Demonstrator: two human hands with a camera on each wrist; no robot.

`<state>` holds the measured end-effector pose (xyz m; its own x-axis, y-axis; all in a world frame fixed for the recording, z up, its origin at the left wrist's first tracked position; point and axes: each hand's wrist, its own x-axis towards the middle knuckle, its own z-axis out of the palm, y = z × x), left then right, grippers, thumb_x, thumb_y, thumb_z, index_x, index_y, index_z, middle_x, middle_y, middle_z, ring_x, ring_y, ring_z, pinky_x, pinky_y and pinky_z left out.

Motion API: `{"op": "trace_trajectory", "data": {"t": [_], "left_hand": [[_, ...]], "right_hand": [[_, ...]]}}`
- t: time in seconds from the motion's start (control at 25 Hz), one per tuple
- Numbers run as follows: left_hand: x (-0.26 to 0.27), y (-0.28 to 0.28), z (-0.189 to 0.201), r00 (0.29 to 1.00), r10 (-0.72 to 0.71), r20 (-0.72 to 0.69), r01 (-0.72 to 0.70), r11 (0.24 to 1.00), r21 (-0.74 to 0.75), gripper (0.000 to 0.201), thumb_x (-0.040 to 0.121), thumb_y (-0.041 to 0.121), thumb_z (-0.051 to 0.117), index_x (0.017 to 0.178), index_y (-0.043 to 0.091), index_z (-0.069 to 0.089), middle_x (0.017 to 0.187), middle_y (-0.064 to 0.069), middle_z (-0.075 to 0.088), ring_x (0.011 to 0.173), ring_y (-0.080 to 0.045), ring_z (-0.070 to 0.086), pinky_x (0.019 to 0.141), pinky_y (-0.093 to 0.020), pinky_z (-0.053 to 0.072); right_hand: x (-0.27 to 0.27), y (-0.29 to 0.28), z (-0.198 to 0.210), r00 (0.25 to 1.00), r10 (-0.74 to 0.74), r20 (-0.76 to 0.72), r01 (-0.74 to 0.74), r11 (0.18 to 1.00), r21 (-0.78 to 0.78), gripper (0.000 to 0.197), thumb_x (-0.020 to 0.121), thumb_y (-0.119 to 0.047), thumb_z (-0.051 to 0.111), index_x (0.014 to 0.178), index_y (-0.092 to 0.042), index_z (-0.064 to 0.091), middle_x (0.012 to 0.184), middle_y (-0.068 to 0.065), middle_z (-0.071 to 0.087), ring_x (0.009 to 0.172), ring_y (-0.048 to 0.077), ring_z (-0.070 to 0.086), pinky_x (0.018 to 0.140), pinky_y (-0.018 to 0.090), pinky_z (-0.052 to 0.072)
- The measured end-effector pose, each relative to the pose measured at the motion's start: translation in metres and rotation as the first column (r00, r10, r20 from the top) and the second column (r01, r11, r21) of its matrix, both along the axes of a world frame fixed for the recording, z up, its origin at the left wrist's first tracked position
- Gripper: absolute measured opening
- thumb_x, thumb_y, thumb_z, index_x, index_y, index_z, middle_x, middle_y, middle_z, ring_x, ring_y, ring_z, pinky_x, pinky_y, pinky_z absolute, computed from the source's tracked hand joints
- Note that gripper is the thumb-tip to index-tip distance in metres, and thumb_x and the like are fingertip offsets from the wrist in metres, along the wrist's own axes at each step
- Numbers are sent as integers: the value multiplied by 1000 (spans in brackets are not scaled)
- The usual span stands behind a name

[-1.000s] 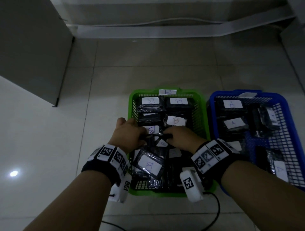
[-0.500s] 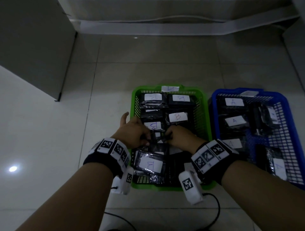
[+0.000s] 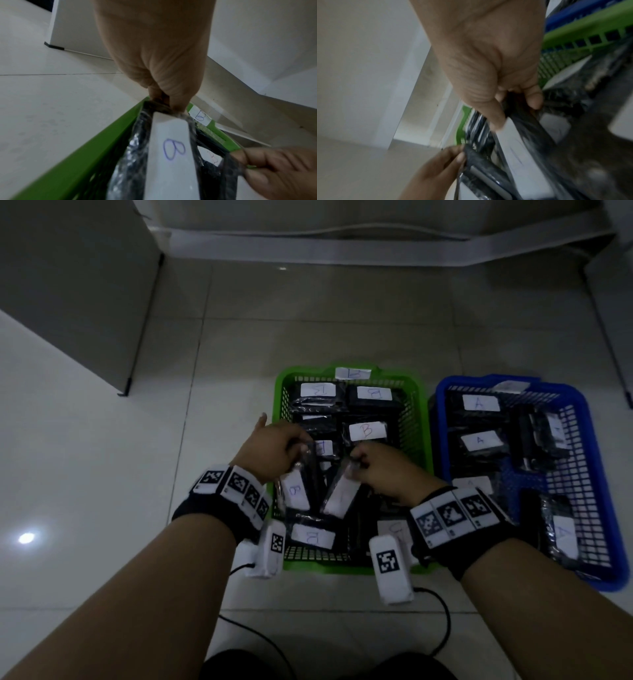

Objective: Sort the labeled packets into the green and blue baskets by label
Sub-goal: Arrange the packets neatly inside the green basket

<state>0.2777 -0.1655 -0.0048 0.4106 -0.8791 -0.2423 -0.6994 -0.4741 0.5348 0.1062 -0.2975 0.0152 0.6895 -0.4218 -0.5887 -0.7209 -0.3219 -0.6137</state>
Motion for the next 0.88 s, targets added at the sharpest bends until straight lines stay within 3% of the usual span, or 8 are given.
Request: {"op": "trace_trajectory", "data": {"t": [0.08, 0.16, 0.36, 0.48, 0.6, 0.68, 0.76, 0.88], "left_hand": [[1, -2, -1, 984, 177, 5, -176, 980, -95, 15, 91, 20, 53, 103, 21, 62, 107, -3, 64, 103, -23, 59, 106, -41, 32], [-1, -4, -2, 940, 340, 15, -335, 931, -145, 18, 93, 21, 50, 109, 20, 57, 109, -6, 62, 99, -27, 59, 92, -41, 44], [-10, -7, -1, 870, 479, -115, -492, 840, -228, 26, 92, 13, 44, 111, 25, 58, 104, -10, 54, 89, -29, 58, 83, -37, 48], [-15, -9, 0, 851, 510, -128, -525, 820, -228, 27, 92, 8, 45, 111, 18, 62, 106, -13, 55, 90, -26, 57, 77, -24, 40], [-22, -13, 0, 881, 456, -125, -473, 855, -215, 27, 90, 9, 49, 112, 18, 62, 106, -12, 58, 92, -28, 58, 80, -25, 41], [-29, -15, -2, 914, 405, 13, -398, 904, -158, 27, 88, 13, 52, 111, 23, 62, 106, -6, 62, 96, -29, 58, 88, -34, 37], [-34, -16, -3, 899, 336, 281, -336, 941, -50, 24, 88, 25, 52, 111, 28, 60, 105, 0, 65, 101, -27, 55, 89, -39, 30], [-33, -14, -5, 876, 275, 397, -307, 952, 18, 28, 88, 36, 52, 113, 27, 61, 114, -2, 58, 109, -29, 46, 89, -42, 29]], "right_hand": [[-3, -13, 0, 977, -200, 71, 203, 979, -38, 22, 90, -23, 60, 111, -17, 57, 105, 2, 59, 95, 23, 59, 76, 35, 52], [-4, -21, 2, 938, -324, 126, 335, 938, -83, 17, 92, -24, 55, 109, -20, 56, 108, 2, 59, 97, 23, 58, 82, 42, 53], [-3, -27, 8, 829, -498, 256, 533, 842, -85, 20, 97, -21, 46, 113, -14, 55, 100, 1, 54, 90, 19, 51, 74, 26, 38], [-5, -30, 1, 694, -636, 338, 685, 727, -38, 25, 96, -23, 48, 119, -14, 54, 107, 8, 61, 94, 27, 59, 81, 41, 52], [-4, -31, -7, 594, -720, 359, 772, 636, -3, 24, 94, -25, 50, 116, -15, 54, 106, 10, 62, 95, 32, 62, 81, 52, 55], [-2, -33, -10, 580, -743, 334, 773, 631, 63, 25, 95, -22, 50, 118, -13, 54, 107, 11, 61, 86, 24, 62, 71, 46, 58], [1, -35, -10, 600, -754, 267, 754, 644, 127, 29, 96, -18, 49, 124, -10, 52, 109, 8, 59, 72, 13, 57, 56, 31, 57], [6, -39, -11, 588, -778, 222, 760, 625, 178, 35, 96, -14, 48, 131, -11, 49, 112, 6, 58, 67, 13, 59, 62, 36, 59]]}}
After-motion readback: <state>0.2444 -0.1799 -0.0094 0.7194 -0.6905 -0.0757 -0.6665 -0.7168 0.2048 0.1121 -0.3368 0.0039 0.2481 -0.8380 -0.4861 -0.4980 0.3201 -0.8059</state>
